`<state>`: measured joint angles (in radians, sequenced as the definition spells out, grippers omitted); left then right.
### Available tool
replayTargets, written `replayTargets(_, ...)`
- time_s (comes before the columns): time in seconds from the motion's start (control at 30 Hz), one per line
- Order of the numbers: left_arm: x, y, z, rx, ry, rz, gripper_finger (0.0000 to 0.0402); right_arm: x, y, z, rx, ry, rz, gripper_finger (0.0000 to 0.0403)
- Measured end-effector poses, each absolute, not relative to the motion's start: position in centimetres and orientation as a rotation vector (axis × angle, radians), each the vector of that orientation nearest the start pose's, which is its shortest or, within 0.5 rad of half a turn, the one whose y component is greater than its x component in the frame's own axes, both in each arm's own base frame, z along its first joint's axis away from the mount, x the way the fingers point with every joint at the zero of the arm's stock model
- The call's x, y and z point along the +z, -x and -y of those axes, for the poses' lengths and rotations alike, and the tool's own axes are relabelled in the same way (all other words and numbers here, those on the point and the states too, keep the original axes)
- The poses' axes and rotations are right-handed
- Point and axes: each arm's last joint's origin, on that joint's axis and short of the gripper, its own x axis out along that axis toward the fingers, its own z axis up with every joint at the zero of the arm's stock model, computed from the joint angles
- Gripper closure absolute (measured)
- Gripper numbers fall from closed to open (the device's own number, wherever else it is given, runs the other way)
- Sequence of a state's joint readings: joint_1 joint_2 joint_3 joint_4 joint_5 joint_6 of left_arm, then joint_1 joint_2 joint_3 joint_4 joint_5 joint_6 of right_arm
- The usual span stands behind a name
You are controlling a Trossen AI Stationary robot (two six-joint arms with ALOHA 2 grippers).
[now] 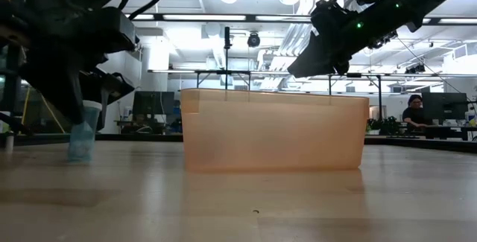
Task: Pick and place pill bottles into a basket
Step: Put the blue pill bottle into the bin
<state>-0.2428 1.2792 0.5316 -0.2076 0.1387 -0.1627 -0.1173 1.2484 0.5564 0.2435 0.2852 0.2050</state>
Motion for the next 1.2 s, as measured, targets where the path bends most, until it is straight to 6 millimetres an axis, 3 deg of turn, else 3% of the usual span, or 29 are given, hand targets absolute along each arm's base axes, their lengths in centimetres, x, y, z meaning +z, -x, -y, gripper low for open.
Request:
replayTargets(0.2,15.6,-21.4,5.7,-0.276,0.099,-0.964,0.0254,20.2,-24.7,3.7,-0.440,-0.161,-0.407,0.0199)
replayTargets(0.43,16.1,-21.9,5.6,-0.235,0.025,-0.916,0.0236,20.2,-24.7,3.7,-0.439,-0.158,-0.408,0.0199)
replayTargets(0.73,20.9,-24.2,5.8,-0.198,-0.206,-0.837,0.0257,20.2,-24.7,3.7,-0.440,-0.158,-0.408,0.0199)
replayTargets(0.9,23.5,-25.2,5.8,-0.156,-0.298,-0.768,0.0243,20.2,-24.7,3.7,-0.439,-0.158,-0.408,0.0199)
replayTargets(1.2,26.0,-26.7,5.3,-0.158,-0.392,-0.568,0.0256,20.2,-24.7,3.7,-0.439,-0.158,-0.408,0.0199)
